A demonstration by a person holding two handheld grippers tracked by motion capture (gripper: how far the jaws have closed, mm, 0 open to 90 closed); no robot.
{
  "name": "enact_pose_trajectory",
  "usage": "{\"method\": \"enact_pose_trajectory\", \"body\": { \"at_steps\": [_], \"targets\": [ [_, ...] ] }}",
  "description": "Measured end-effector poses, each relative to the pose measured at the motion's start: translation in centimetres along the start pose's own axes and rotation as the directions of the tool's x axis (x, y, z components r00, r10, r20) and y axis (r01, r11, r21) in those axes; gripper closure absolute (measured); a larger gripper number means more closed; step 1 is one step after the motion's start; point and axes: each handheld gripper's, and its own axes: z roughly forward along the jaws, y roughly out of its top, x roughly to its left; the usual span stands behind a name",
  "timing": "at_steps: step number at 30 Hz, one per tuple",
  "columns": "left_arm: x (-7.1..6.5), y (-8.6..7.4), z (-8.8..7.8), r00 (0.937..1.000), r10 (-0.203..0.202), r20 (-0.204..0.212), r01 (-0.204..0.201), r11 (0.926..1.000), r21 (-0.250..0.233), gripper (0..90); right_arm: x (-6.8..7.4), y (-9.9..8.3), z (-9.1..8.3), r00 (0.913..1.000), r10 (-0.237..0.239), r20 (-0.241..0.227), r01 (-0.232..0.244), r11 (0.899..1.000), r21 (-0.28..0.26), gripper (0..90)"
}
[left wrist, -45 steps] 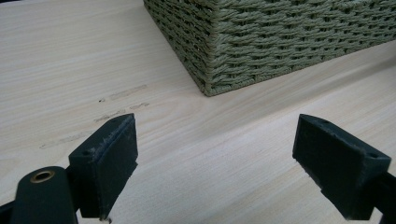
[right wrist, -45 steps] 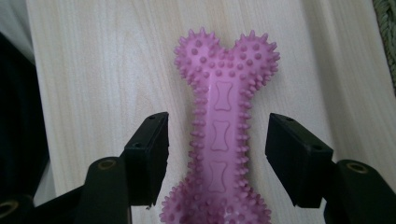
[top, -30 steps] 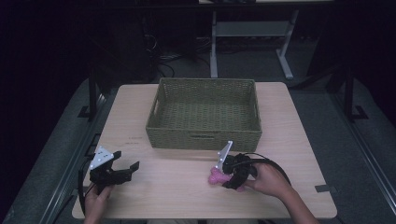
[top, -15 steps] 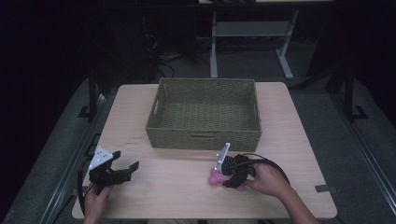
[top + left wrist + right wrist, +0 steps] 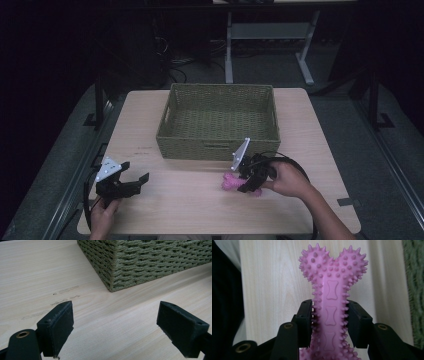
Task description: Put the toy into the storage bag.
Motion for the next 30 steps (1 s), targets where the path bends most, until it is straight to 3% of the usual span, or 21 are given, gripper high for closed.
{"method": "enact_pose_trajectory", "body": {
  "at_steps": [15,30],
  "targets": [
    [0.2,0.0,0.1,1.0,0.003,0.004,-0.003,1.0,0.003,13.4,-2.7,2.3,-3.3,0.9993,-0.01,-0.035,0.009,0.999,-0.05,58.1],
    [0.3,0.0,0.1,1.0,0.003,0.004,-0.003,1.0,0.001,13.4,-3.8,4.6,-5.9,0.999,-0.028,-0.034,0.026,0.997,-0.067,58.2]
  ]
}}
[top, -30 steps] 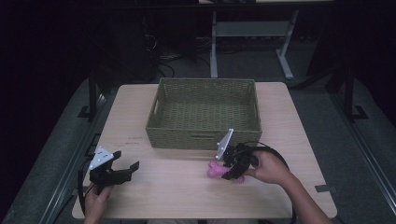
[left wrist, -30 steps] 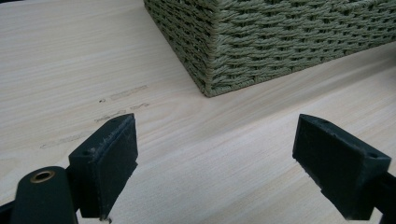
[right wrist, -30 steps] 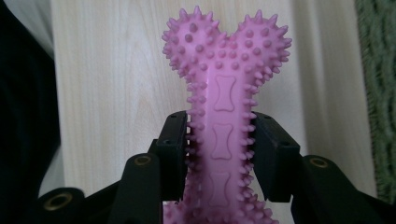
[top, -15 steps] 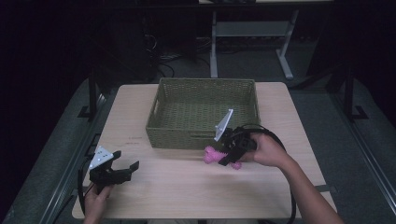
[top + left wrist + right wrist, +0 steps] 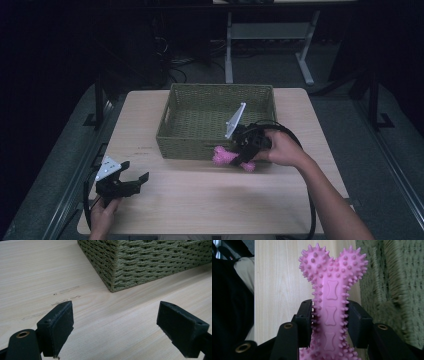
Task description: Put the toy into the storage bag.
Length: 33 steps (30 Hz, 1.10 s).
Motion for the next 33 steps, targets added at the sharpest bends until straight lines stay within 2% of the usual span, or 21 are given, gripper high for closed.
{"method": "enact_pose_trajectory", "body": {
  "at_steps": [2,10,22,23,27,30,33],
  "targets": [
    [0.0,0.0,0.0,1.0,0.001,0.0,-0.001,1.0,0.0,13.4,-0.2,0.2,-0.4,1.0,0.005,-0.006,-0.005,1.0,-0.014,58.1],
    [0.2,-0.1,0.1,1.0,-0.005,-0.004,0.005,1.0,0.004,13.3,-1.2,0.8,-1.8,0.9998,0.017,0.007,-0.017,1.0,-0.009,58.1],
    [0.1,0.0,0.2,1.0,-0.006,0.001,0.006,1.0,0.002,13.4,-2.8,1.7,-2.9,0.9995,0.029,0.01,-0.029,0.999,-0.013,58.1],
    [0.1,0.0,0.1,1.0,-0.005,-0.001,0.005,1.0,0.003,13.4,-3.1,2.0,-3.1,0.9992,0.035,0.022,-0.034,0.999,-0.007,58.1],
    [0.1,-0.1,0.1,1.0,-0.007,-0.002,0.007,1.0,0.003,13.4,-3.7,2.2,-3.4,0.9989,0.041,0.022,-0.041,0.999,-0.023,58.1],
    [0.2,0.0,0.1,1.0,-0.008,-0.004,0.008,1.0,0.002,13.3,-4.1,2.3,-3.6,0.9979,0.051,0.041,-0.051,0.999,-0.002,58.1],
    [0.1,0.0,0.2,1.0,-0.009,-0.001,0.009,1.0,0.0,13.4,-4.8,2.3,-3.8,0.9971,0.064,0.04,-0.064,0.998,-0.005,58.1]
  ]
}}
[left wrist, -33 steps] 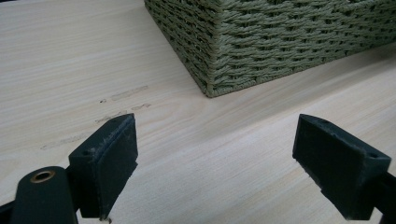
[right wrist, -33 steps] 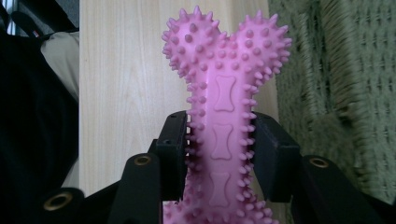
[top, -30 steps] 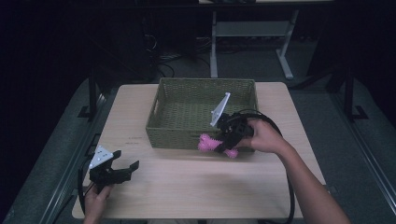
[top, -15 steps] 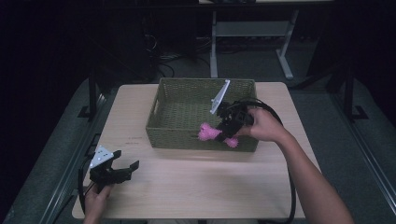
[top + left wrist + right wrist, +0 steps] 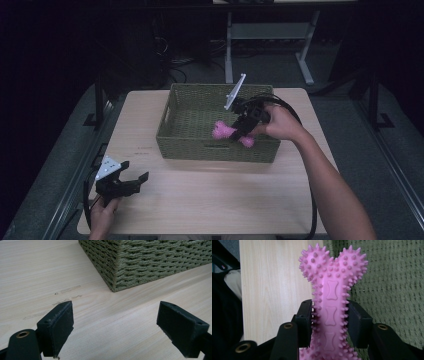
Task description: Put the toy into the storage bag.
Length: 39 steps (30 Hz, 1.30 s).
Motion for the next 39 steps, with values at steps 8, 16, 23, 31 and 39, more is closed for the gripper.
{"method": "enact_pose_trajectory", "body": {
  "at_steps": [8,16,23,31,39],
  "targets": [
    [0.0,0.0,0.1,1.0,-0.001,0.0,0.001,1.0,-0.001,13.4,-1.5,0.2,-0.3,0.9991,0.034,0.024,-0.034,0.999,0.004,58.1],
    [0.0,0.0,0.1,1.0,0.0,0.001,0.0,1.0,0.0,13.3,-3.3,-0.1,0.2,0.9976,0.064,0.028,-0.064,0.998,-0.002,58.0],
    [0.0,0.0,0.1,1.0,0.0,0.002,0.0,1.0,0.004,13.3,-4.8,-0.9,1.0,0.994,0.102,0.04,-0.103,0.994,0.02,57.9],
    [0.0,0.0,0.1,1.0,0.002,0.003,-0.002,1.0,0.004,13.4,-5.4,-1.1,1.9,0.992,0.117,0.048,-0.118,0.993,0.029,57.8],
    [0.0,0.1,0.1,1.0,0.0,0.005,0.0,1.0,0.002,13.4,-5.8,-1.4,2.8,0.9903,0.133,0.042,-0.134,0.991,0.024,57.7]
  ]
}}
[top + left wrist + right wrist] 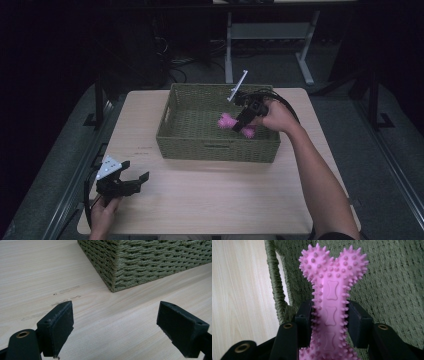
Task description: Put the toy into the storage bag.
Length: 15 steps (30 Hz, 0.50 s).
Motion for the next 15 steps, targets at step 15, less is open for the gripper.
{"method": "enact_pose_trajectory", "body": {
  "at_steps": [15],
  "targets": [
    [0.0,0.0,0.0,1.0,0.004,-0.001,-0.004,1.0,0.006,13.3,-0.7,-1.6,1.8,0.9993,0.037,-0.009,-0.037,0.999,0.023,57.6]
  ]
}}
